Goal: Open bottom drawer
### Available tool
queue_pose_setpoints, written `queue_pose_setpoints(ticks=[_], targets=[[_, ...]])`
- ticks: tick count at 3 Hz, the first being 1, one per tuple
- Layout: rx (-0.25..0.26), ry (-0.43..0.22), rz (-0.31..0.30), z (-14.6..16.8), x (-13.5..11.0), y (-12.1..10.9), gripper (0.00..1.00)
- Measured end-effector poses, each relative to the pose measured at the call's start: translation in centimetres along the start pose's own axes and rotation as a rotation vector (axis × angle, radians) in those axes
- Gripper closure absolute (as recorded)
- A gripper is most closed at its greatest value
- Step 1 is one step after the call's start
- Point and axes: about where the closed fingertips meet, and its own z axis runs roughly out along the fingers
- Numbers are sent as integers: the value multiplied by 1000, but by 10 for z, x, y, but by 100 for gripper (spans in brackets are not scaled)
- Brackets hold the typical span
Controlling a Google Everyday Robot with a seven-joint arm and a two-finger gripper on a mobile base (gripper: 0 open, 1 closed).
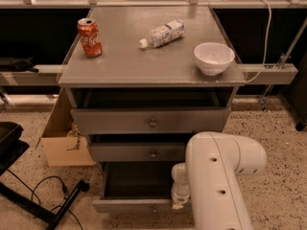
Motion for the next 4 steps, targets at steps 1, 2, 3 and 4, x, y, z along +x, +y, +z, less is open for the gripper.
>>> queue_pose_setpoints(ticks=[1,2,3,4], targets=[[0,0,0,0,0,0,51],[0,0,0,0,0,0,28],[1,0,-1,-1,0,-2,0],[53,-22,-37,-23,4,14,0]])
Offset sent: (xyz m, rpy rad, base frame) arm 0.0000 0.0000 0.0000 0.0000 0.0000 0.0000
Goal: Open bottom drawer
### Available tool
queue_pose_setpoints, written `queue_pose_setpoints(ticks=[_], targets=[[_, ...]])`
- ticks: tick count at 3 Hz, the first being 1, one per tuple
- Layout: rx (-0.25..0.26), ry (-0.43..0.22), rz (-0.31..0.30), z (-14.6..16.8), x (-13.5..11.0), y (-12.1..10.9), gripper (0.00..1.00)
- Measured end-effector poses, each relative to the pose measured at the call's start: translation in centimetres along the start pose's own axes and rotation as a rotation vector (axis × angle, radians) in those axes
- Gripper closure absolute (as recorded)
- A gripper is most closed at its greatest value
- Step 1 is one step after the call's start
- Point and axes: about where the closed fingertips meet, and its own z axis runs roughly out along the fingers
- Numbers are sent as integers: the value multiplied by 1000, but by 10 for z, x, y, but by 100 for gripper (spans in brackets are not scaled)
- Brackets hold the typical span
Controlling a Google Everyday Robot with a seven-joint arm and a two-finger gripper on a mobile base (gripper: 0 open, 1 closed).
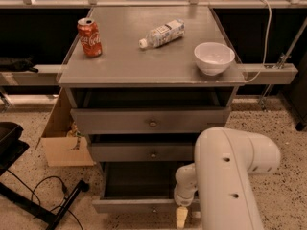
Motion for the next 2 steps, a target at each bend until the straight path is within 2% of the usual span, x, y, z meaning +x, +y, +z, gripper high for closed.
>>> queue_pose_setpoints(ticks=[1,2], targets=[[189,-57,3,-65,18,1,0],[391,-106,4,-142,54,21,0]])
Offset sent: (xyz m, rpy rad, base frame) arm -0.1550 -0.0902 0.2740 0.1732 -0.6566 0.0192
